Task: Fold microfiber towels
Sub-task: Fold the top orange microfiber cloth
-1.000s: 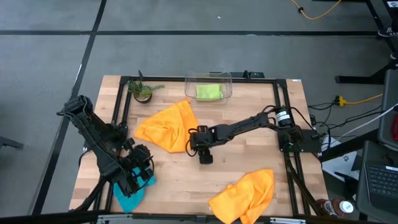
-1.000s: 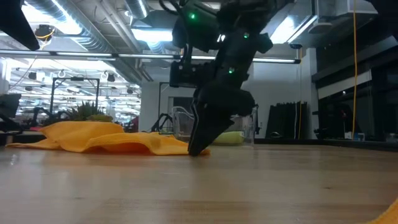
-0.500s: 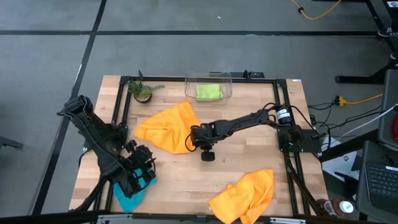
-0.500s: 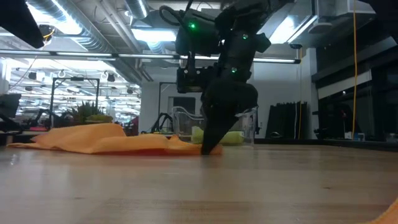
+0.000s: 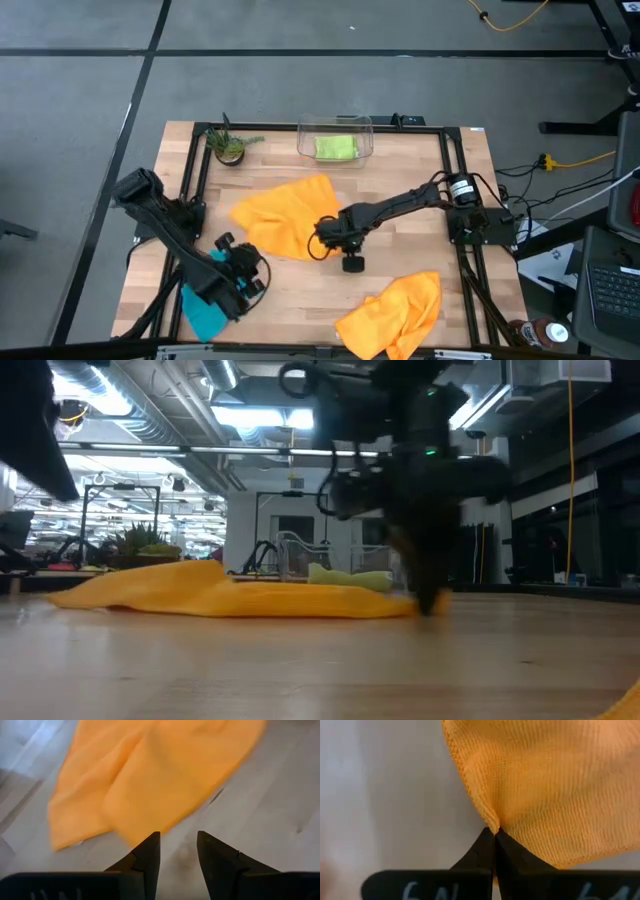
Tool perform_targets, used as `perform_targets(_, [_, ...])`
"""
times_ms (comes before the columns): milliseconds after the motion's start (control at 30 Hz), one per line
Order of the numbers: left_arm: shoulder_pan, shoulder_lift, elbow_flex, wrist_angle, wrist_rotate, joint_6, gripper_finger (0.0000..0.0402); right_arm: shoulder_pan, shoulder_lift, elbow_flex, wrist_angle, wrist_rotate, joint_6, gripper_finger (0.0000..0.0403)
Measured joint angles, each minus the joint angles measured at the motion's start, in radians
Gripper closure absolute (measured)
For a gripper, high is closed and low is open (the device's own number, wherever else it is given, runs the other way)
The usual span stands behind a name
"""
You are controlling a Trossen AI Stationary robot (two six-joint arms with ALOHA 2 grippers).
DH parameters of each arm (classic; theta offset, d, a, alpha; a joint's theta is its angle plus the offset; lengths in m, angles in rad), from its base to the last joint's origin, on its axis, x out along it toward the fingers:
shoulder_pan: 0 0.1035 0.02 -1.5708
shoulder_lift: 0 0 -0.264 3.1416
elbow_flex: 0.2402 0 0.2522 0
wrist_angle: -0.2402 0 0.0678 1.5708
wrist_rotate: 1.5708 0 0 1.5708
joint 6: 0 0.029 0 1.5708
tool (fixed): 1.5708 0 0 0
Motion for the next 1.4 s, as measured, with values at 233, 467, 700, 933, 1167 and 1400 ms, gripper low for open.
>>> perform_targets(233, [0.086, 0.044, 0.0, 0.039, 0.101, 0.065, 0.0279, 0.036, -0.013, -0.004, -0.156, 0.011, 0.082, 0.0399])
perform_targets(467, [0.197, 0.044, 0.0, 0.296, 0.151, 0.388, 0.0277, 0.067, -0.015, -0.002, -0.096, 0.017, 0.093, 0.0399])
perform_targets(700, [0.262, 0.044, 0.0, 0.307, 0.133, 0.534, 0.0276, 0.09, -0.016, 0.0, -0.088, 0.046, 0.114, 0.0396])
perform_targets(933, [0.273, 0.044, 0.0, 0.281, 0.216, 0.536, 0.0265, 0.095, -0.017, 0.0, -0.086, 0.048, 0.11, 0.0396])
perform_targets(1167, [0.277, 0.044, 0.0, 0.258, 0.273, 0.536, 0.0201, 0.095, -0.017, 0.0, -0.085, 0.047, 0.108, 0.0393])
perform_targets(1400, [0.288, 0.091, 0.0, 0.251, 0.279, 0.547, 0.0167, 0.094, -0.017, 0.001, -0.079, 0.043, 0.106, 0.0392])
